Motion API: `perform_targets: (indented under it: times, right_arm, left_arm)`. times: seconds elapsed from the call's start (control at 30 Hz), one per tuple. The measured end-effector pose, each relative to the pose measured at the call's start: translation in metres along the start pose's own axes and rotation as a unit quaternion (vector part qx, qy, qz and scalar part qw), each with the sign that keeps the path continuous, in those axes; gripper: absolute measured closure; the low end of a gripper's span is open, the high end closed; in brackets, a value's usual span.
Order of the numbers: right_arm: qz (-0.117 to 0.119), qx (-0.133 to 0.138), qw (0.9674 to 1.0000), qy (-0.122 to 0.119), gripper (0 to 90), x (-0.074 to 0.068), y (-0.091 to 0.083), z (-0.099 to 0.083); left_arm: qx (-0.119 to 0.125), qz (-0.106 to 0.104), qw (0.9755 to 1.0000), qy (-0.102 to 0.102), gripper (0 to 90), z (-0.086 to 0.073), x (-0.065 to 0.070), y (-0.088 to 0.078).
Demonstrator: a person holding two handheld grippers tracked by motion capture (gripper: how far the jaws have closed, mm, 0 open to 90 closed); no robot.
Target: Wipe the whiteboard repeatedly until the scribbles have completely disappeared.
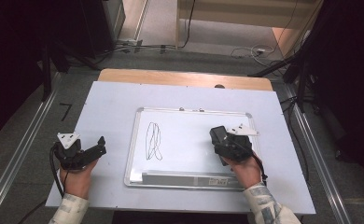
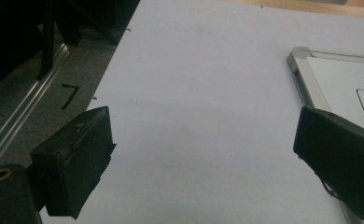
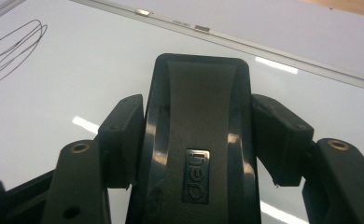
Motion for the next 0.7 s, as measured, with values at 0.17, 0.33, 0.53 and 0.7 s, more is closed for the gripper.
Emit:
perform_targets:
  times: [0.17, 0.33, 0.53, 0.7]
  right_arm:
    - [0.005, -0.003, 1.0, -0.003, 36.5, -0.006, 0.005, 0.005]
    - [0.014, -0.006, 0.9999, -0.008, 36.5, -0.015, 0.014, 0.01]
    - [0.02, -0.009, 0.9997, -0.013, 36.5, -0.026, 0.02, 0.014]
    - [0.027, -0.011, 0.9995, -0.015, 36.5, -0.033, 0.026, 0.017]
  left_arm:
    - [0.0, -0.001, 1.0, -0.001, 5.0, 0.0, 0.0, 0.0]
    - [0.0, -0.002, 1.0, -0.001, 5.1, 0.0, 0.0, 0.001]
    - [-0.001, -0.002, 1.0, -0.002, 5.1, 0.0, -0.001, 0.001]
    - [-0.001, -0.003, 1.0, -0.001, 5.1, 0.0, -0.001, 0.0]
Point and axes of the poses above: each handheld gripper's, and its own axes: y roughly forward along the jaws, z roughly out of its top, x roughly to its right, the point moved 3 cm from there along y, roughly forward along the jaws, and after that the axes turned 1 degree about x, right-handed, at the moved point
